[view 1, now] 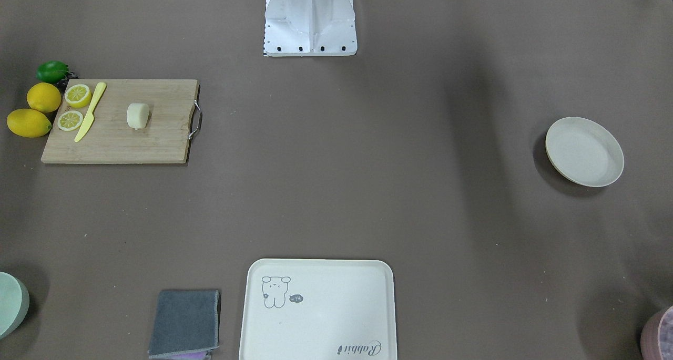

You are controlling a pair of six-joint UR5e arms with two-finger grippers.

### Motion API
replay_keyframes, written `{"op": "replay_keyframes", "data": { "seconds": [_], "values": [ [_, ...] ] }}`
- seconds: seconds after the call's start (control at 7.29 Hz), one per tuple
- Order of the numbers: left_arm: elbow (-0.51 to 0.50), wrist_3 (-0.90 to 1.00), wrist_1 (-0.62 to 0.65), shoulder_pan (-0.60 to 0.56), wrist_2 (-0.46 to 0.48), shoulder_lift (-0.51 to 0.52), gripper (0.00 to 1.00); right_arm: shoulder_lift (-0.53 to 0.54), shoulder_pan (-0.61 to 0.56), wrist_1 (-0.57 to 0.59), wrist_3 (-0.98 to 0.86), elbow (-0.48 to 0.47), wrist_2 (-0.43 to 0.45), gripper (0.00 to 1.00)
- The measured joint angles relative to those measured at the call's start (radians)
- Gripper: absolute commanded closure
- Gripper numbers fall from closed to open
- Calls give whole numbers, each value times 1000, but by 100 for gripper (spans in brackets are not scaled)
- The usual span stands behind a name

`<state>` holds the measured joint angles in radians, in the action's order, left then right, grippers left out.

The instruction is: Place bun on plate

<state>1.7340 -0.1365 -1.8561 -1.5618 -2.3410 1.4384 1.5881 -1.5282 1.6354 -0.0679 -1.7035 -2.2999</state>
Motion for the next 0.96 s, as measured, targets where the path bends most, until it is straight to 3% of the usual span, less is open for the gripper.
{"op": "replay_keyframes", "data": {
  "seconds": [0.96],
  "values": [
    [-4,0,2,0,9,-7,2,-3,0,1,-2,5,-23,0]
  ]
}}
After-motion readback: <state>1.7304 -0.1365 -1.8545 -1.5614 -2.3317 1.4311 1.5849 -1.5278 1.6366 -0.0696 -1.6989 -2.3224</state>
